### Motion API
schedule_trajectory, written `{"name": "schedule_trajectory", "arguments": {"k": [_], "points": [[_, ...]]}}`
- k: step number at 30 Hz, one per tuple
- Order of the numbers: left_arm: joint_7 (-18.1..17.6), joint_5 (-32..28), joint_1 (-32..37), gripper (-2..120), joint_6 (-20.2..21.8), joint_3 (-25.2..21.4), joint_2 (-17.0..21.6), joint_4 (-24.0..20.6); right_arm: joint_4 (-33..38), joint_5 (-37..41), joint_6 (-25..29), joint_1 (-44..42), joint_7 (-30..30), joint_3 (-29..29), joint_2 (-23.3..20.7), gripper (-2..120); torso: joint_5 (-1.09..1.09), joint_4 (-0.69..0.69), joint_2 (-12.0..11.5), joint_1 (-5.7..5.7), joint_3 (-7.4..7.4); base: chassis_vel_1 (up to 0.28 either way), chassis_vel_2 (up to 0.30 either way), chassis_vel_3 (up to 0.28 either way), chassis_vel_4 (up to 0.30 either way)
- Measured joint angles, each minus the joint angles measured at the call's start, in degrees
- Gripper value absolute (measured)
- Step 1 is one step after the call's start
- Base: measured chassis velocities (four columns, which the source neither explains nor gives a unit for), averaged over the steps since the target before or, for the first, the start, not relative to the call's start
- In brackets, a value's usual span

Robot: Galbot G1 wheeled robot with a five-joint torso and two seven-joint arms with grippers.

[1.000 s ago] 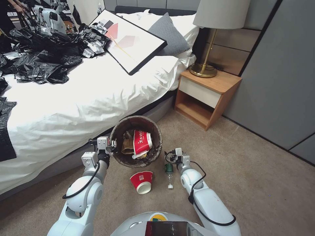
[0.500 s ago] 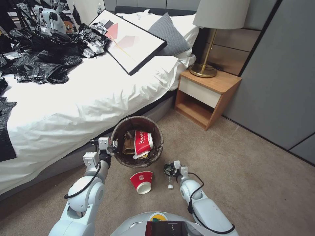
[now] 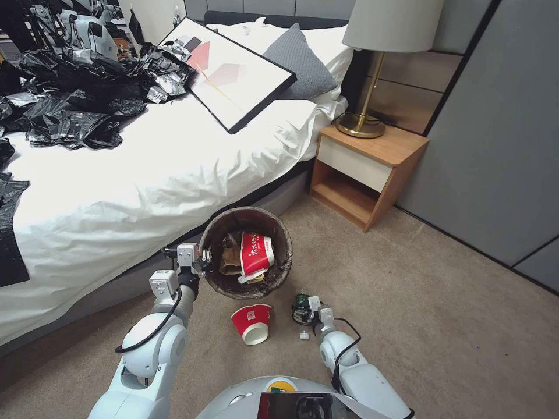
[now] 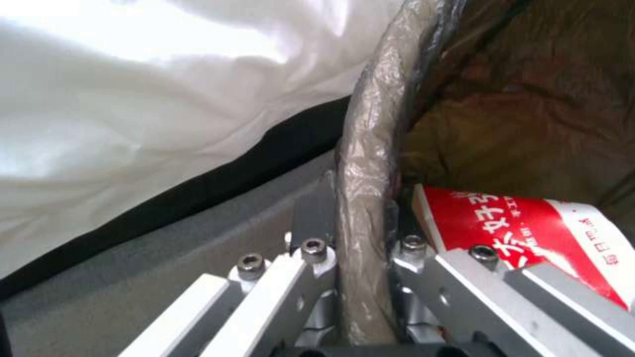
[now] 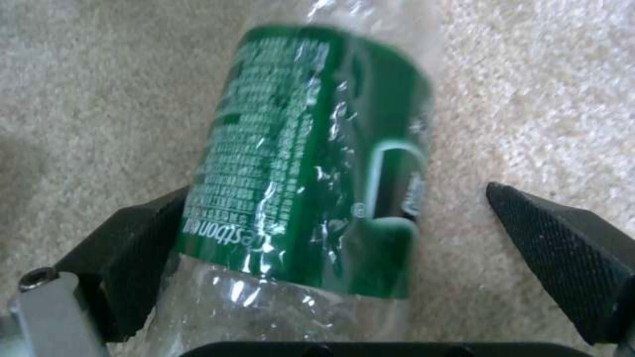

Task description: Pick up the trash bin, then pick up the garbage from the floor and place it into the trash bin.

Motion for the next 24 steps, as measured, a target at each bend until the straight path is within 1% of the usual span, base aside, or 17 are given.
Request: {"name": "schedule_trajectory", "arguments": {"k": [5,7,8,9,11,12,15,16,17,19,20,22,24], "points": [[0.0,0.2,-0.1,3,0.0,0.2,0.0,0.1,-0.8,-0.5,0.4,0.3,-0.4,0.1,0.4,98,0.0,0.0,0.0,0.0,0.0,0.0,0.0,0.0,0.0],[0.0,0.2,-0.1,2,0.0,0.1,0.0,0.1,-1.2,-0.8,0.8,0.5,-0.6,0.2,0.6,89,0.0,0.01,0.0,0.0,0.0,0.0,0.0,0.0,0.0],[0.0,0.2,-0.1,2,0.0,0.1,0.0,0.1,-1.2,-0.8,0.8,0.5,-0.6,0.2,0.6,89,0.0,0.01,0.0,0.0,0.0,0.0,0.0,0.0,0.0],[0.0,0.2,-0.1,3,0.0,0.1,0.0,0.1,-1.3,-0.8,0.9,0.5,-0.6,0.2,0.6,86,0.0,0.01,0.0,0.0,0.0,0.0,0.0,0.0,0.0],[0.0,0.2,-0.1,3,0.0,0.1,0.0,0.2,-1.4,-1.0,1.0,0.6,-0.6,0.4,0.6,75,0.0,0.0,0.0,0.0,0.0,0.0,0.0,0.0,0.0],[0.0,0.2,-0.1,3,0.0,0.1,0.0,0.2,-1.4,-1.0,1.0,0.6,-0.6,0.4,0.6,75,0.0,0.0,0.0,0.0,0.0,0.0,0.0,0.0,0.0],[0.0,0.3,-0.1,2,0.1,0.3,-0.1,0.6,-1.1,-1.3,1.3,0.4,-0.6,0.6,0.6,60,0.01,0.01,0.0,0.0,0.01,0.0,0.0,0.0,0.0],[0.0,0.3,-0.1,2,0.1,0.3,-0.1,0.6,-1.1,-1.3,1.3,0.4,-0.6,0.6,0.6,60,0.01,0.01,0.0,0.0,0.01,0.0,0.0,0.0,0.0],[0.0,0.4,-0.2,2,0.1,0.4,-0.1,0.6,-1.0,-1.4,1.3,0.3,-0.6,0.7,0.6,57,0.01,0.01,0.0,0.0,0.01,0.0,0.0,0.0,0.0],[0.0,0.4,-0.3,2,0.1,0.5,-0.1,0.7,-0.8,-1.4,1.5,0.2,-0.7,0.8,0.6,47,0.01,0.01,0.0,0.0,0.01,0.0,0.0,0.0,0.0],[0.0,0.4,-0.3,2,0.1,0.5,-0.1,0.7,-0.8,-1.4,1.5,0.2,-0.7,0.8,0.6,47,0.01,0.01,0.0,0.0,0.01,0.0,0.0,0.0,0.0],[0.0,0.4,-0.3,3,0.2,0.5,0.0,0.7,-0.8,-1.5,1.7,0.1,-0.8,1.0,0.6,40,0.02,0.02,0.0,0.0,0.01,0.0,0.0,0.0,0.0],[0.1,0.4,-0.3,3,0.2,0.5,0.0,0.8,-0.8,-1.6,1.8,0.1,-0.8,1.1,0.5,38,0.02,0.02,0.0,0.0,0.01,0.0,0.0,0.0,0.0]]}}
